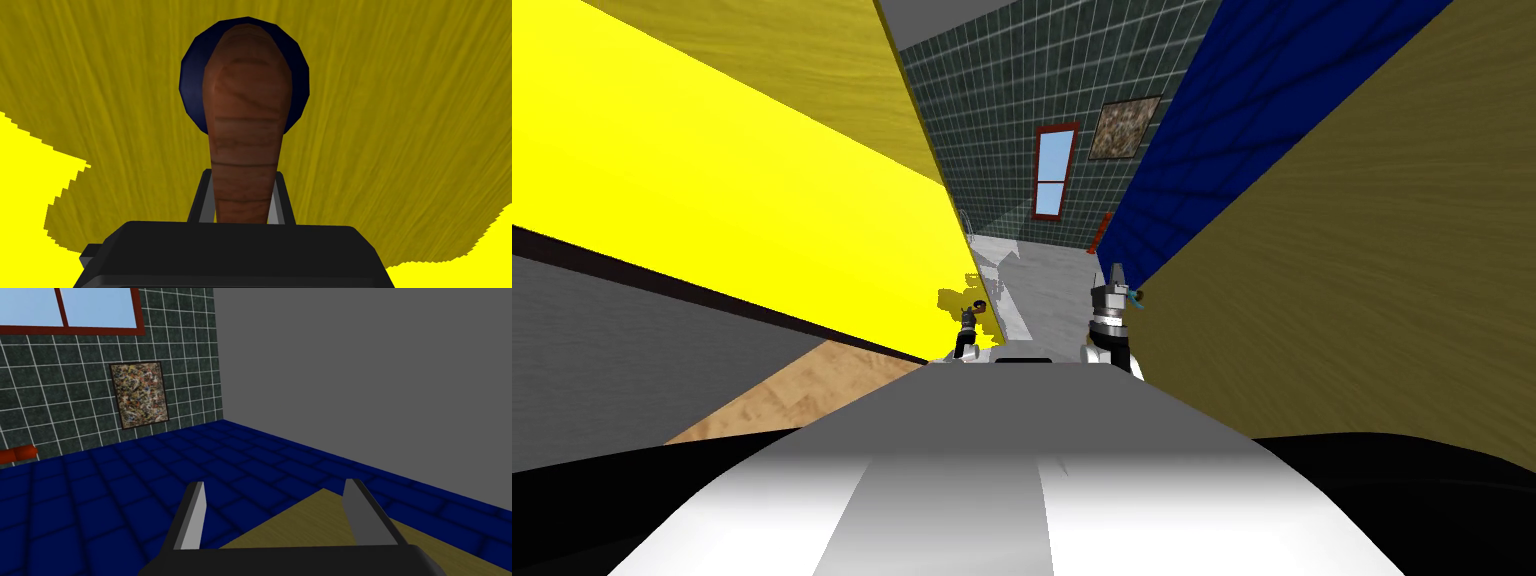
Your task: Push the door open
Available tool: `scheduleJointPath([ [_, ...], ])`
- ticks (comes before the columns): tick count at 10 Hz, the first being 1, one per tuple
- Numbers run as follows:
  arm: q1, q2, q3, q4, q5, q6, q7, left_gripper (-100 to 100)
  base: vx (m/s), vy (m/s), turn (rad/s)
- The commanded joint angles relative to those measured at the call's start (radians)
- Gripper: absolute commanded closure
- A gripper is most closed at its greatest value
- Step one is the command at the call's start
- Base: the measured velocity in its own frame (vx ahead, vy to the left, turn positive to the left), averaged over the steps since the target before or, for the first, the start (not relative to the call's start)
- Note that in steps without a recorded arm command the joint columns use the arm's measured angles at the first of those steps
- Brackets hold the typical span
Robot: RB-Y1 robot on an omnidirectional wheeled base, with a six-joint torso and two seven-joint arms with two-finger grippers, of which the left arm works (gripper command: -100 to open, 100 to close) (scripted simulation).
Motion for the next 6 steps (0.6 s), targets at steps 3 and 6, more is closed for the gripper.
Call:
scheduleJointPath([
  [3,-0.005,0.007,0.023,0.003,0.013,-0.006,-0.009,100,0.176,-0.021,0.030],
  [6,-0.001,0.014,0.057,0.005,0.034,-0.008,-0.020,100,0.201,-0.039,0.048],
])
